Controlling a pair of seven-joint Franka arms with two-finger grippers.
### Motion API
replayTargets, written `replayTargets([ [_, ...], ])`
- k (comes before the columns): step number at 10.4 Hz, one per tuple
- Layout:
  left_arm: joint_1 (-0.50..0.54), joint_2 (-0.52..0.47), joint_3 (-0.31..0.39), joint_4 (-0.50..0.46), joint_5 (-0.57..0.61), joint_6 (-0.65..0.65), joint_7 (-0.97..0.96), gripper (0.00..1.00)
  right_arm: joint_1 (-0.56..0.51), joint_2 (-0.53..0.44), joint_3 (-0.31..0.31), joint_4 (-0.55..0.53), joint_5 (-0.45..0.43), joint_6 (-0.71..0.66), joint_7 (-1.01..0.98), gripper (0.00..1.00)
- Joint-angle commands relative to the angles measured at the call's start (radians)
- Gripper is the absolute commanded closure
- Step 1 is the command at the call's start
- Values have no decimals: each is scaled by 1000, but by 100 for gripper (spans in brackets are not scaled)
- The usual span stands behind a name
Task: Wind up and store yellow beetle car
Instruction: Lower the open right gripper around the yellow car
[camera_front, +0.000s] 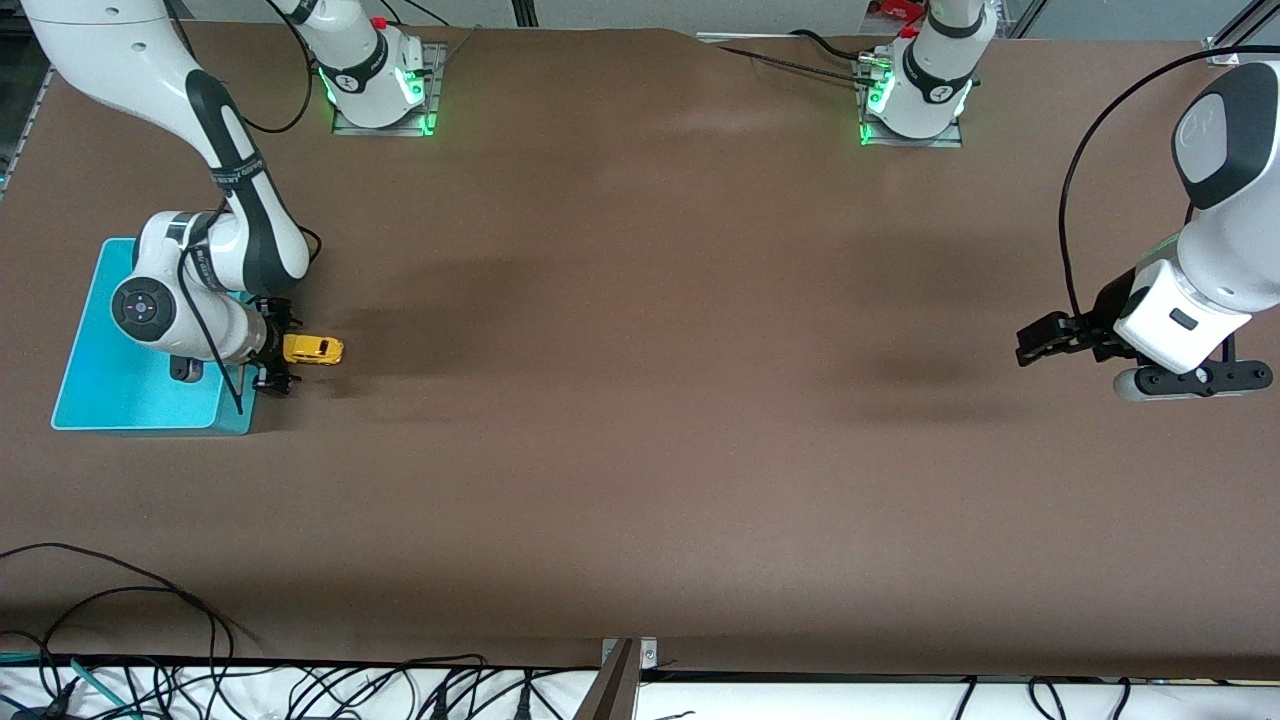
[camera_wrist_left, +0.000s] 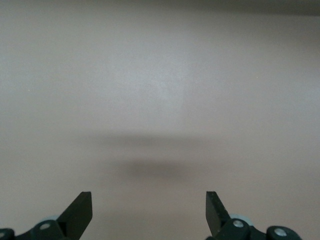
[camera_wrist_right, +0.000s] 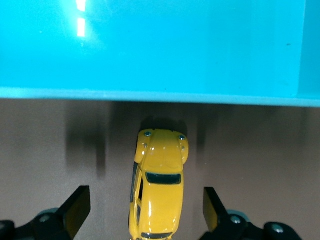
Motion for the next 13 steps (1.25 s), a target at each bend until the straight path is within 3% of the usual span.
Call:
replayTargets([
  [1, 6, -3, -2, 7, -20, -20, 42, 0, -4, -2, 4, -20, -4, 17, 55, 0],
  [4, -3, -2, -5, -1, -19, -20, 41, 0, -4, 6, 4, -41, -4, 23, 55, 0],
  [9, -5, -2, -5, -4, -19, -20, 44, 0, 10, 4, 8, -37, -9, 10, 50, 34],
  [12, -5, 1, -5, -9, -19, -29, 44, 0, 10, 1, 8, -34, -9, 1, 56, 65],
  [13, -5, 1, -5, -9, -19, -29, 44, 0, 10, 1, 8, -32, -9, 0, 53, 66],
])
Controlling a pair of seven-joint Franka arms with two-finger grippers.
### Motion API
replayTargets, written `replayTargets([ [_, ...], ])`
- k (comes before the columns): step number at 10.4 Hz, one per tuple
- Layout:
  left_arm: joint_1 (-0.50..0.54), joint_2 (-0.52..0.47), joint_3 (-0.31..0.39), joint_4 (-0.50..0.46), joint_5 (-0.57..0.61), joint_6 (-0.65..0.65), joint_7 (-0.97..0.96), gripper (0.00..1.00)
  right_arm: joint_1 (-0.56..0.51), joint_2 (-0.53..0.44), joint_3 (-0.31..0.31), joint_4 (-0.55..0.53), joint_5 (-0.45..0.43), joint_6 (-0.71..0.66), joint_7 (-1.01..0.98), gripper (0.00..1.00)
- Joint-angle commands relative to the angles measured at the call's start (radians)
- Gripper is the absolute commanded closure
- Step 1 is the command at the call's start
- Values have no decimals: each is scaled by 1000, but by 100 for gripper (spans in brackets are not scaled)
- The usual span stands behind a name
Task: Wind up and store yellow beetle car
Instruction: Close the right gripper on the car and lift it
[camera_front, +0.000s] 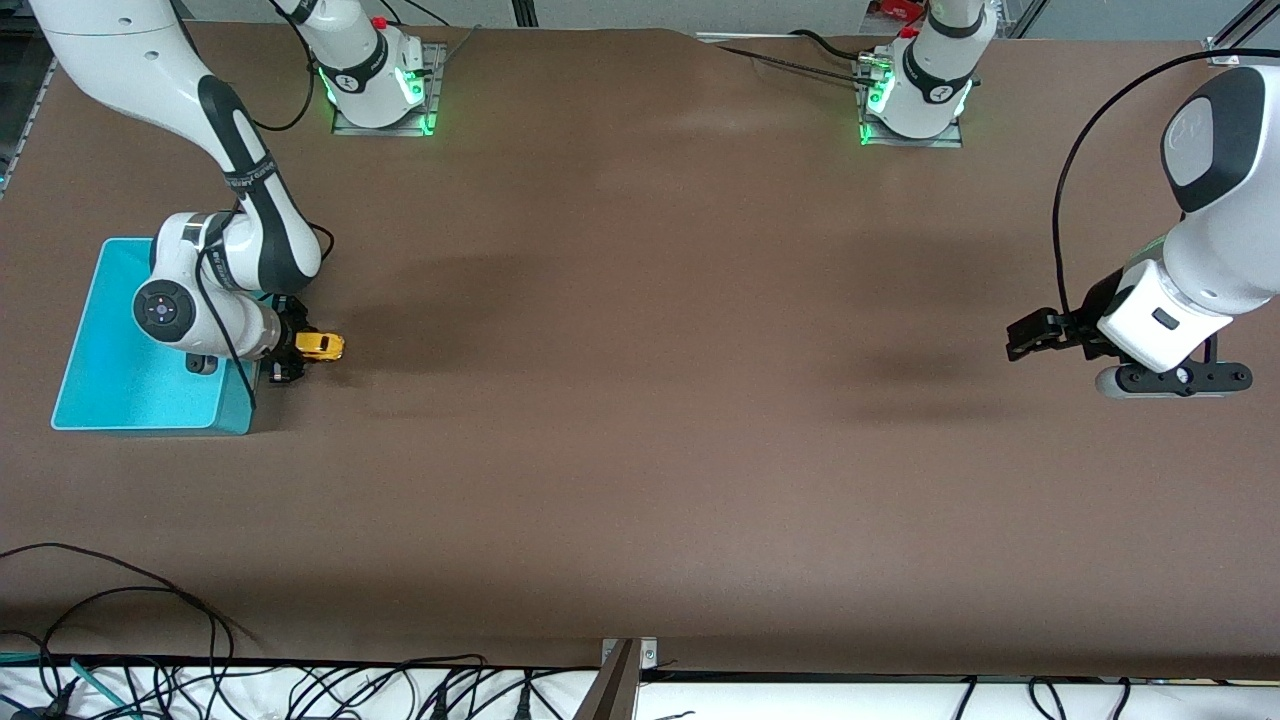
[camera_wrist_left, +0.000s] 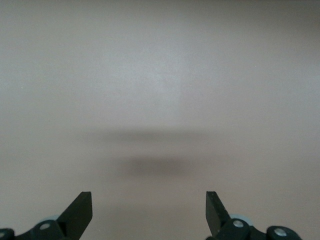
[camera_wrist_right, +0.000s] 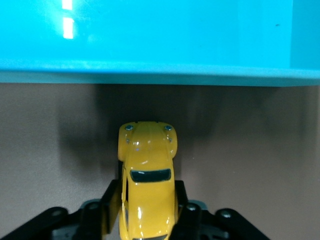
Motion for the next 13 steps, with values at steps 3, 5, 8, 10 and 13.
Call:
replayTargets([
  [3, 3, -2, 1, 2, -19, -13, 30, 0, 1, -11, 5, 31, -15, -33, -2, 71],
  [5, 1, 3, 1, 3, -19, -13, 30, 0, 10, -8, 5, 136, -16, -200, -1, 79],
  [8, 1, 4, 1, 3, -19, -13, 29, 0, 17, -10, 6, 267, -18, -387, -26, 83],
  [10, 1, 4, 1, 3, -19, -13, 29, 0, 14, -13, 3, 334, -19, -455, -205, 83],
  [13, 0, 4, -1, 3, -19, -13, 29, 0, 6, -28, -35, 345, -19, -507, -515, 84],
])
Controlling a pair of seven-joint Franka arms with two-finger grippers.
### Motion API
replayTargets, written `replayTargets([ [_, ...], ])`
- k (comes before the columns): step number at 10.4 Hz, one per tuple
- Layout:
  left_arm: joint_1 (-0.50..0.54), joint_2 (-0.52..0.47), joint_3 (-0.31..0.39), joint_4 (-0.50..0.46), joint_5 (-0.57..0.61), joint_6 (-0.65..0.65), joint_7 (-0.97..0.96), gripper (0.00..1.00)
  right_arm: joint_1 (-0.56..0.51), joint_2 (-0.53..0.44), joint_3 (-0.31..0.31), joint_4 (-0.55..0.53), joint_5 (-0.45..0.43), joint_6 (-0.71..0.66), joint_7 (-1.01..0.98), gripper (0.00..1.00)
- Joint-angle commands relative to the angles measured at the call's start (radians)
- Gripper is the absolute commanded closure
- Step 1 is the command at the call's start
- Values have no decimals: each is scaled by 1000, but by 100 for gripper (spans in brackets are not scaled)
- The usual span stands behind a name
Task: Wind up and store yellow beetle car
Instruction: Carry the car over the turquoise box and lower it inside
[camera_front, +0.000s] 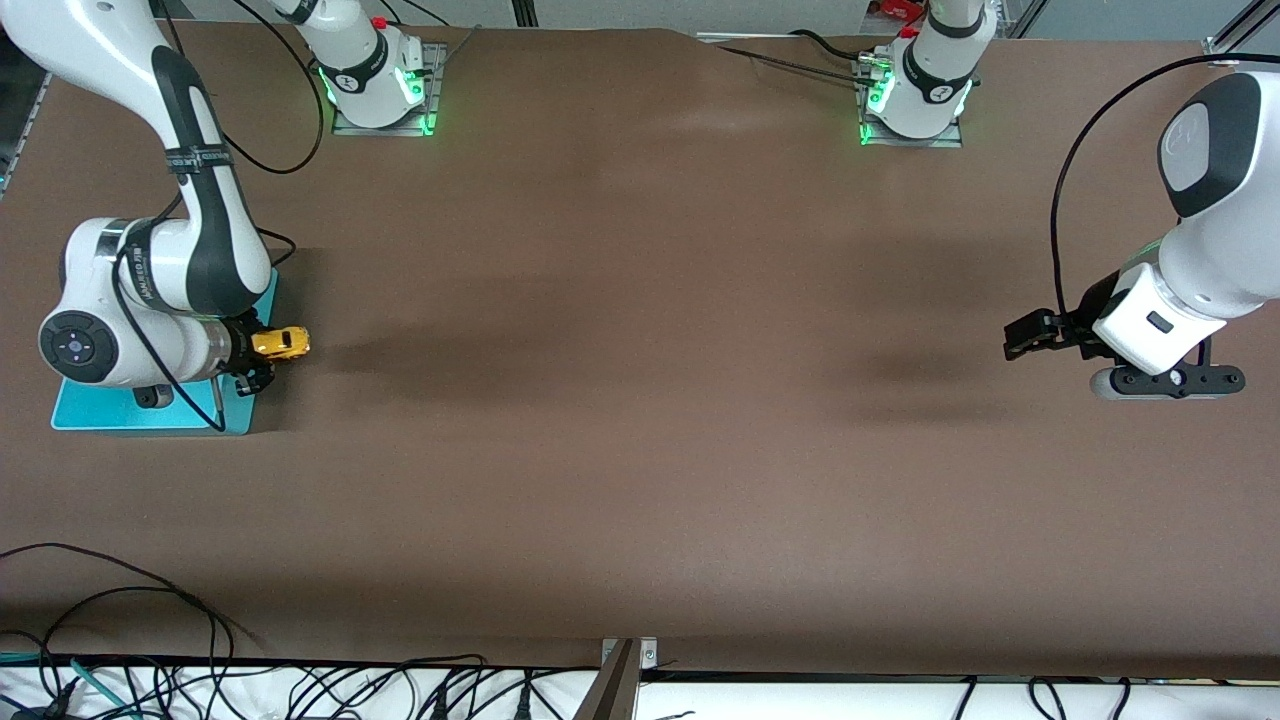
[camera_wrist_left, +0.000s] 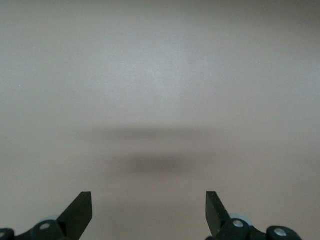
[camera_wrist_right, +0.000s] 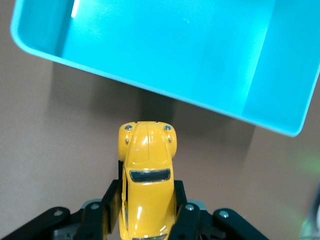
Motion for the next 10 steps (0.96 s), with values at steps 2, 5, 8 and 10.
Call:
replayTargets([
  [2, 1, -2, 1, 4, -19, -9, 23, 0, -7, -34, -74, 9, -14, -60, -378, 85],
  [5, 0, -2, 1, 4, -19, -12, 24, 0, -11, -27, -151, 4, -14, -68, -701, 90],
  [8, 0, -3, -1, 4, -19, -14, 23, 0, -87, 5, -163, -5, -11, -60, -844, 92],
  [10, 1, -2, 1, 4, -19, -12, 24, 0, -124, 30, -163, -5, -9, -54, -898, 92],
])
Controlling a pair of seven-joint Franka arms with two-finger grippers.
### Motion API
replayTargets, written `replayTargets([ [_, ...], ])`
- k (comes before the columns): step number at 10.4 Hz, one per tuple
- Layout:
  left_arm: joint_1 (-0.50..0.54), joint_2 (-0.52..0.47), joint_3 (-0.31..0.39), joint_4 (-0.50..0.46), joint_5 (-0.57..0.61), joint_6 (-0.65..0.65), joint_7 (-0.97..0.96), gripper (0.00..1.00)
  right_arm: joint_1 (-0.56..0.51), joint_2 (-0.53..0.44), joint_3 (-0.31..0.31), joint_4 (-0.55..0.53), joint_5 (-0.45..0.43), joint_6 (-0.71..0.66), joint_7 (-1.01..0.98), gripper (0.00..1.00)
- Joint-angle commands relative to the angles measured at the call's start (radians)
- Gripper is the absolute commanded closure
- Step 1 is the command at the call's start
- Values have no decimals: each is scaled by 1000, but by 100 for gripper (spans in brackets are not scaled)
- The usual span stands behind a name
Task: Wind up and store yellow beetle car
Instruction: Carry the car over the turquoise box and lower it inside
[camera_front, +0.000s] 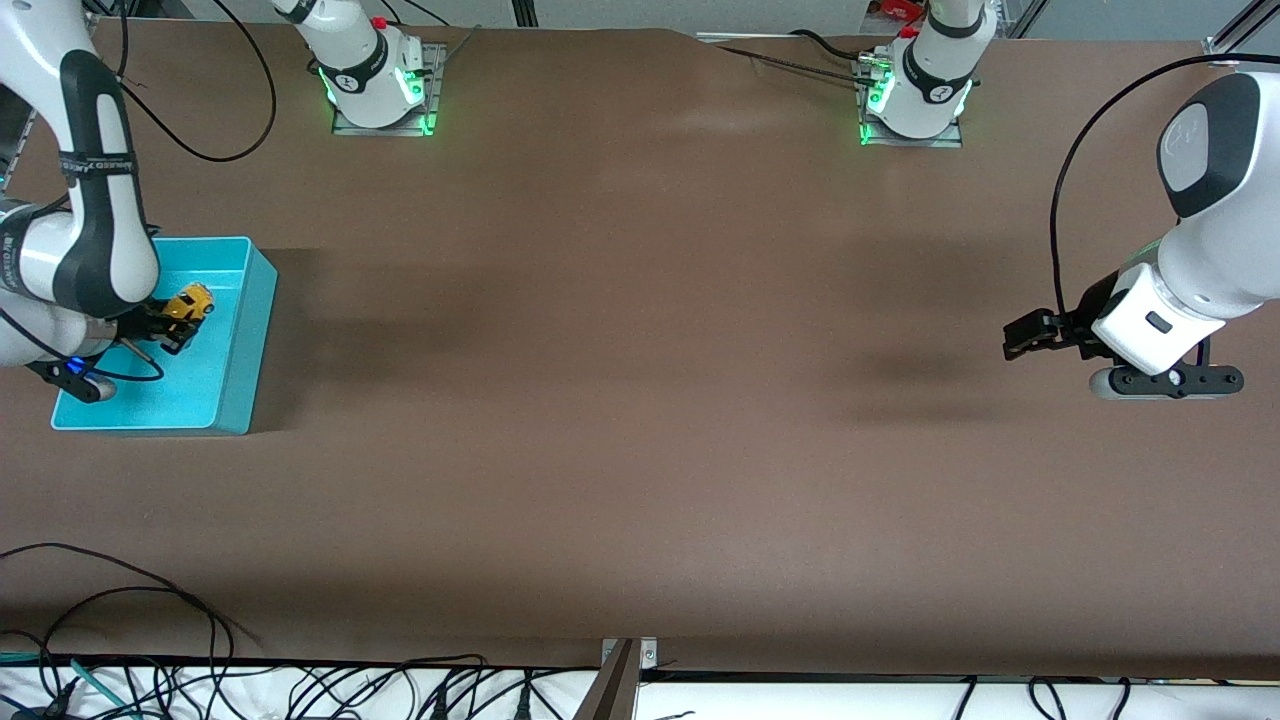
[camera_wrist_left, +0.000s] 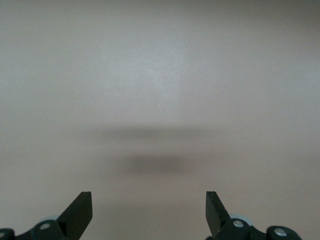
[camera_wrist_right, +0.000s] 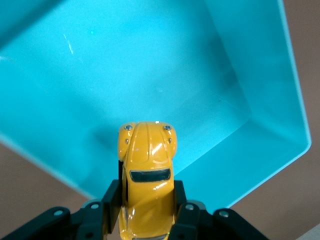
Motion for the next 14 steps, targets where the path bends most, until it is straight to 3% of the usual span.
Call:
replayTargets([
  [1, 1, -2, 2, 4, -19, -11, 24, 0, -27, 42, 6, 1, 0, 1, -40, 92],
  [11, 1, 7, 2, 4, -19, -11, 24, 0, -76, 174, 6, 2, -12, 57, -30, 89],
  [12, 0, 7, 2, 4, -19, -11, 24, 0, -76, 178, 6, 2, -12, 62, -30, 77],
  [13, 0, 7, 0, 4, -19, -11, 24, 0, -76, 176, 6, 5, -12, 62, -34, 49],
  [14, 0, 7, 0, 4, -19, -11, 24, 0, -75, 174, 4, 10, -14, 59, -34, 0],
])
